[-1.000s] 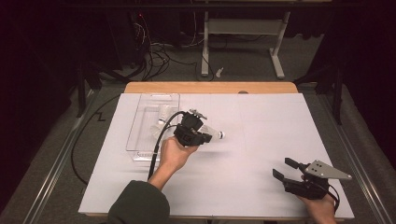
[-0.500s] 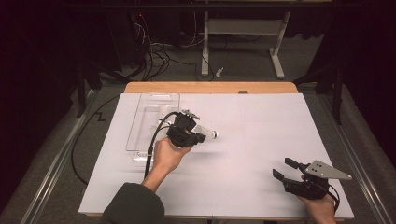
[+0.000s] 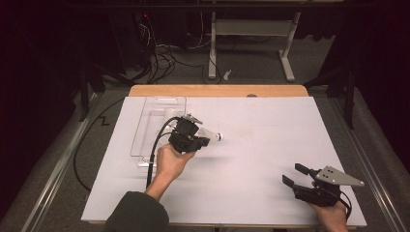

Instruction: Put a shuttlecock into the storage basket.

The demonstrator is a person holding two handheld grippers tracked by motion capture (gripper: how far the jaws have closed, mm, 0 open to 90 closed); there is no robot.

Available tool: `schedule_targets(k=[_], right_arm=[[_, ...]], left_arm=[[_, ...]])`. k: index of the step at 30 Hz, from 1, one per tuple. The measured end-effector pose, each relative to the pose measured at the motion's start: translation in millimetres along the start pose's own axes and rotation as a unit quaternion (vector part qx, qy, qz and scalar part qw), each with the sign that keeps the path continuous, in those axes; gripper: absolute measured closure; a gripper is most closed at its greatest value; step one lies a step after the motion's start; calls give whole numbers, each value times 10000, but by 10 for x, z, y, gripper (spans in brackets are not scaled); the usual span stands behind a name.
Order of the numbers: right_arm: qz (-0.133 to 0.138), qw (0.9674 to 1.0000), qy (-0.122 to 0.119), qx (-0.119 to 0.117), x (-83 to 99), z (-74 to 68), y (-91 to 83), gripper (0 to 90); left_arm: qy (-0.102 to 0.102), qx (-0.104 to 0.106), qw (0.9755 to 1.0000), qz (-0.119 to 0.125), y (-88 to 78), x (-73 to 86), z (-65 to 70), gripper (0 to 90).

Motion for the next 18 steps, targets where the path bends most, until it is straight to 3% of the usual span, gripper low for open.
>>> schedule_targets(k=[18], right_arm=[[-16, 10000, 6, 6, 1, 0, 0, 328]], left_arm=[[-16, -194, 9981, 589, -93, 94, -2, 900]])
Point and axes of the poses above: each handheld gripper's, and its own axes: y roughly forward along the jaws, x roughly out of its underside, z roughly to its right, the point moved 2 cm from there along y, roughly forward along the jaws, and after that the axes turned 10 degrees about -z, right-handed, at the moved point
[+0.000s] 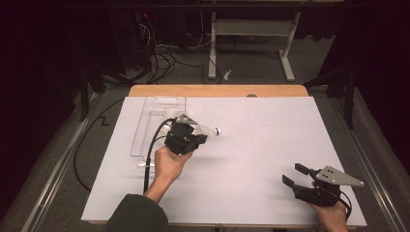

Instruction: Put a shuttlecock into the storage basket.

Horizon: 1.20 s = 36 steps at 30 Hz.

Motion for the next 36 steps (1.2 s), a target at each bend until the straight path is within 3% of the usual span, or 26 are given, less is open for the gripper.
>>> schedule_targets(k=[18, 36], right_arm=[[9, 10000, 6, 13, 1, 2, -4, 328], [12, 10000, 8, 27, 1, 7, -4, 327]], left_arm=[[-66, -134, 9997, 203, -87, 162, -63, 900], [-270, -105, 9987, 414, -202, 275, -138, 900]])
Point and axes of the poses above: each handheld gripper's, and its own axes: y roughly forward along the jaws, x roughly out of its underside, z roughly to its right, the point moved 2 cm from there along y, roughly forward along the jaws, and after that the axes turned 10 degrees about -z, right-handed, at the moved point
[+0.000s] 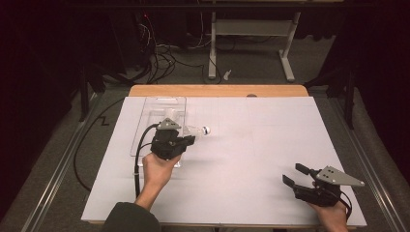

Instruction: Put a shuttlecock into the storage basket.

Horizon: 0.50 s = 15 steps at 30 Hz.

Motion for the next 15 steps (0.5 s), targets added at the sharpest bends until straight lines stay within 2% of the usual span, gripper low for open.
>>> schedule_targets(k=[15], right_arm=[[-1, 10000, -6, -8, 0, 0, 2, 327]], left_arm=[[-89, -65, 9999, 70, -82, 29, -75, 900]])
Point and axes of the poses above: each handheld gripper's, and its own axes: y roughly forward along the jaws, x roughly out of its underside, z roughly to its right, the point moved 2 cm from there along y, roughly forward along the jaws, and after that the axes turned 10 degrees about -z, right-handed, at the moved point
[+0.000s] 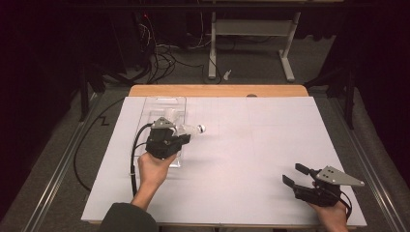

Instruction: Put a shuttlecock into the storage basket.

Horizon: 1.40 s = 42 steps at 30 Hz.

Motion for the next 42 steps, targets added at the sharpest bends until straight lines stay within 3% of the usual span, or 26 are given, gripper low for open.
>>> schedule_targets(k=[42], right_arm=[[-9, 10000, 3, -3, 0, -2, 0, 327]], left_arm=[[-279, -275, 9992, 110, -172, 81, -222, 900]])
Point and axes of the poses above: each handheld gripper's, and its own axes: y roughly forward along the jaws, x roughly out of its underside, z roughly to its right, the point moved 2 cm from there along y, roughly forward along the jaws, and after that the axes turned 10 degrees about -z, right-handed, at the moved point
